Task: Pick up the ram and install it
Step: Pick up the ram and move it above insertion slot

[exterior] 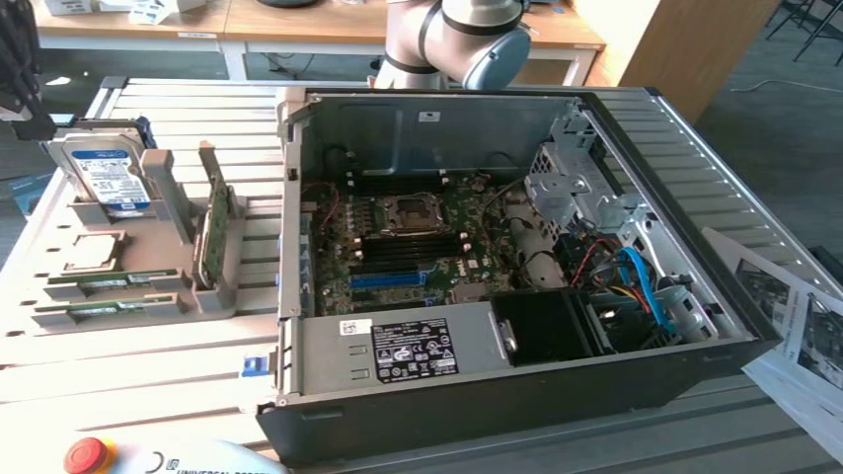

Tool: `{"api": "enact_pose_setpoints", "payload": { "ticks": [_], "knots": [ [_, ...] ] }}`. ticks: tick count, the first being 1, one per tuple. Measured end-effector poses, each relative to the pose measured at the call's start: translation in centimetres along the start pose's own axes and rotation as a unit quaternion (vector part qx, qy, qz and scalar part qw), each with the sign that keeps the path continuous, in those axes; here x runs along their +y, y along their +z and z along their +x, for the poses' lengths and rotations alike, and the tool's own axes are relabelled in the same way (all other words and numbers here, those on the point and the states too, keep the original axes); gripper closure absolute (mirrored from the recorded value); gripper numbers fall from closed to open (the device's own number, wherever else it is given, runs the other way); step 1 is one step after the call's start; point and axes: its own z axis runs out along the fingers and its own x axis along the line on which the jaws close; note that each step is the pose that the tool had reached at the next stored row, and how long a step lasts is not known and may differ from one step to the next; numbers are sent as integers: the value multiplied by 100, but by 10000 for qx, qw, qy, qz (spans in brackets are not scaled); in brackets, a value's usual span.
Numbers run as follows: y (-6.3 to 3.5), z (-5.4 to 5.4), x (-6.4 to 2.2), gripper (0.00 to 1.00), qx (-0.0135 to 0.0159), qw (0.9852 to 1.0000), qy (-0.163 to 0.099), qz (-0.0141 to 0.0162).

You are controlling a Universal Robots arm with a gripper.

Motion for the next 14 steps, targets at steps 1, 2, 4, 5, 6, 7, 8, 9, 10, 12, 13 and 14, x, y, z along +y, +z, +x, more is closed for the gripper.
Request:
{"api": "enact_pose_setpoints", "payload": {
  "ticks": [1,2,4,5,6,7,8,9,10,12,13,14],
  "knots": [
    [0,7,0,89,0,10000,0,0],
    [0,15,0,89,0,10000,0,0],
    [0,31,1,89,0,10000,0,0],
    [-1,40,2,89,0,10000,0,0],
    [-1,50,2,89,0,10000,0,0],
    [-1,60,2,89,0,10000,0,0],
    [-1,69,2,89,0,10000,0,0],
    [-1,78,3,89,0,10000,0,0],
    [-1,87,3,89,0,10000,0,0],
    [-2,102,4,89,0,10000,0,0],
    [-2,110,4,89,0,10000,0,0],
    [-2,119,4,89,0,10000,0,0]
  ]
}}
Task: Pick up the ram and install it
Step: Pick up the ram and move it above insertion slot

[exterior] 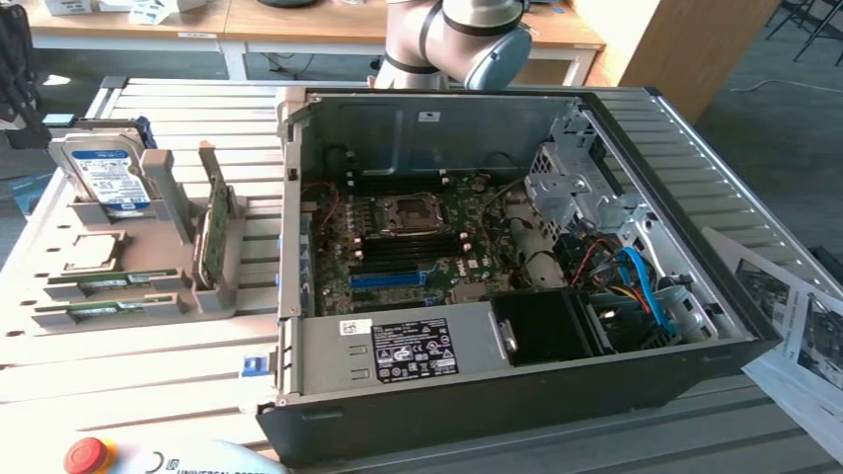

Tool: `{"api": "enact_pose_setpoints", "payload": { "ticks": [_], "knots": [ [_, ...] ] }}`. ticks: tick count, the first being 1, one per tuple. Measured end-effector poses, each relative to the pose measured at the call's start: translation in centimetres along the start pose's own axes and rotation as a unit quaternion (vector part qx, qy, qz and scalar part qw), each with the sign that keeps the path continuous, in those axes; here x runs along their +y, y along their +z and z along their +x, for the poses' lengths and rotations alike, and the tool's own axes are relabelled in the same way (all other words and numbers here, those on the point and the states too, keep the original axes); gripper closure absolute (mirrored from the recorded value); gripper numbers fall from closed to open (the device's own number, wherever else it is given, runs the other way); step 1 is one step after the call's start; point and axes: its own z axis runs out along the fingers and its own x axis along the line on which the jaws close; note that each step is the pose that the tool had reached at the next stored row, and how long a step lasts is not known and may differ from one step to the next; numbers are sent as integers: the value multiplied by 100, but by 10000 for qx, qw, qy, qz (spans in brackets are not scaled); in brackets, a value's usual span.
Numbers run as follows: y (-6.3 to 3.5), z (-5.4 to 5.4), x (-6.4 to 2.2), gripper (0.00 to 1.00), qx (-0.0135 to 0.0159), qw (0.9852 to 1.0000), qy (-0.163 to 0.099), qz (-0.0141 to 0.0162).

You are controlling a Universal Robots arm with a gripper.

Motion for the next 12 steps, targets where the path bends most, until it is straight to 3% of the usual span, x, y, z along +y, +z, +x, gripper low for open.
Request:
{"api": "enact_pose_setpoints", "payload": {
  "ticks": [12],
  "knots": [
    [-2,121,4,89,0,10000,0,0]
  ]
}}
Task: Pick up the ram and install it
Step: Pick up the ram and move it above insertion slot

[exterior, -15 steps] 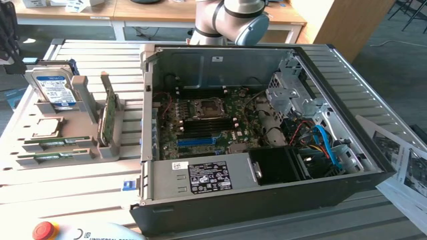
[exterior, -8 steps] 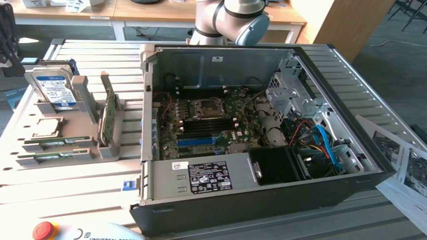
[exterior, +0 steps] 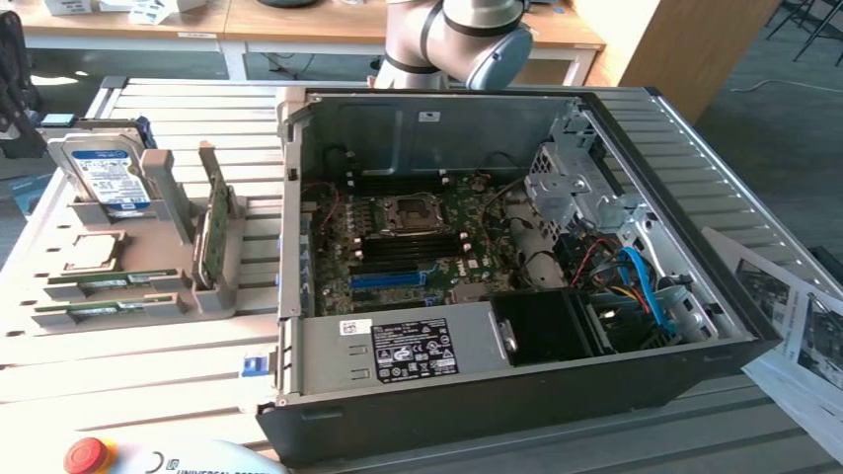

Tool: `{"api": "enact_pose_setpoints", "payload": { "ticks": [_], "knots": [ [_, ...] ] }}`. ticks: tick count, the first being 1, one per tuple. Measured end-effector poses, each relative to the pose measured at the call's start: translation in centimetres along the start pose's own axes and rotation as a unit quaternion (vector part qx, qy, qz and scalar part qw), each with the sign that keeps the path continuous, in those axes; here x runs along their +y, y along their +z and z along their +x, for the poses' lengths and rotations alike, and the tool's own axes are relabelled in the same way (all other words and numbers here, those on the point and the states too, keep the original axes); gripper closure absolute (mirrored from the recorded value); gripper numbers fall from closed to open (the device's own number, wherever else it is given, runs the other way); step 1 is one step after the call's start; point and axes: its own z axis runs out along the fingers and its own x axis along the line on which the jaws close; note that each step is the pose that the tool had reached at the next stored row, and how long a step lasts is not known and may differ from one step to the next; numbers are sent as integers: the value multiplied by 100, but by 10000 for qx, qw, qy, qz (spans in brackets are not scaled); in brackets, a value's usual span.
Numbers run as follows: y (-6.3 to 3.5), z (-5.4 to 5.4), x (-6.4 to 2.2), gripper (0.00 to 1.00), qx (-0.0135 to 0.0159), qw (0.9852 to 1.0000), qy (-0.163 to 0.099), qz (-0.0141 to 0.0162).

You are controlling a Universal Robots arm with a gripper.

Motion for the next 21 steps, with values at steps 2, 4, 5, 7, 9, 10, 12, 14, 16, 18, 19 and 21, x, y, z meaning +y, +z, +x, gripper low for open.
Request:
{"api": "enact_pose_setpoints", "payload": {
  "ticks": [2,4,5,7,9,10,12,14,16,18,19,21],
  "knots": [
    [0,3,1,89,0,10000,1,0],
    [0,3,0,89,0,10000,1,0],
    [0,4,0,89,0,10000,0,0],
    [0,4,0,89,0,10000,0,0],
    [13,6,0,89,-1,10000,0,3],
    [24,7,0,89,-1,10000,0,7],
    [47,9,-2,89,0,10000,0,14],
    [74,11,-3,89,0,10000,0,20],
    [108,13,-5,89,0,10000,-1,25],
    [142,15,-6,89,1,10000,0,28],
    [160,16,-6,89,0,10000,0,29],
    [195,18,-8,89,1,10000,0,31]
  ]
}}
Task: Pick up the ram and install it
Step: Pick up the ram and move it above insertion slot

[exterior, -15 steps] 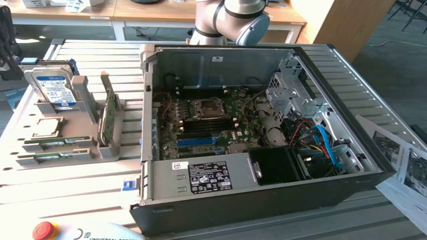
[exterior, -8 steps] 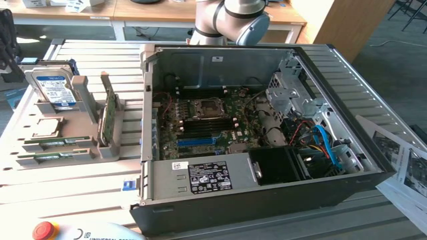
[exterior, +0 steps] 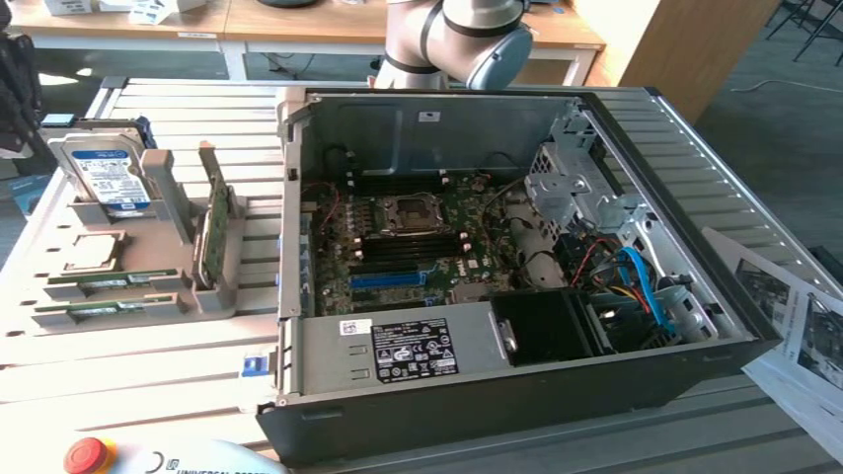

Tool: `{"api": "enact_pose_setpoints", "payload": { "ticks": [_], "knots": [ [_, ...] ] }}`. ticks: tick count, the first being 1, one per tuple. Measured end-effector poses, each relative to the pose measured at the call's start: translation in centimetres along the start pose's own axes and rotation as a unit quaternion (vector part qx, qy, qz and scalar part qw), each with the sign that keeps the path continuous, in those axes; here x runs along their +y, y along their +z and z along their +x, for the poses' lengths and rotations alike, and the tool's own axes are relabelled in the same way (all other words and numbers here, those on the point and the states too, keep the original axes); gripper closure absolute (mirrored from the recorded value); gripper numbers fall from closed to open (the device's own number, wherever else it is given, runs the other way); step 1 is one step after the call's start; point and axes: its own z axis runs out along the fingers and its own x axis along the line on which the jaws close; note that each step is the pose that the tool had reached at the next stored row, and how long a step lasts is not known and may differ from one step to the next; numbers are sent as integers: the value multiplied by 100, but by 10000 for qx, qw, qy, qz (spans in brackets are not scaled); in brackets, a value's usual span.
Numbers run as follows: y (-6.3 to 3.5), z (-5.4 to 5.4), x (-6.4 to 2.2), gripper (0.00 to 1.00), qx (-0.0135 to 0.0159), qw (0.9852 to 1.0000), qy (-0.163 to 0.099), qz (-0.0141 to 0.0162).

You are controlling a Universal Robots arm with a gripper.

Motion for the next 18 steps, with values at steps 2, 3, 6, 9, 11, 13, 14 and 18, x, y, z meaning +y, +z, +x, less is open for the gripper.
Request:
{"api": "enact_pose_setpoints", "payload": {
  "ticks": [2,3,6,9,11,13,14,18],
  "knots": [
    [37,1,-1,89,0,10000,0,2],
    [56,2,-2,89,0,10000,0,3],
    [109,4,-4,89,0,10000,0,4],
    [165,8,-6,89,0,10000,0,6],
    [200,10,-7,89,0,10000,0,7],
    [237,12,-9,89,0,10000,0,9],
    [255,13,-9,89,0,10000,0,9],
    [327,18,-12,89,1,10000,0,11]
  ]
}}
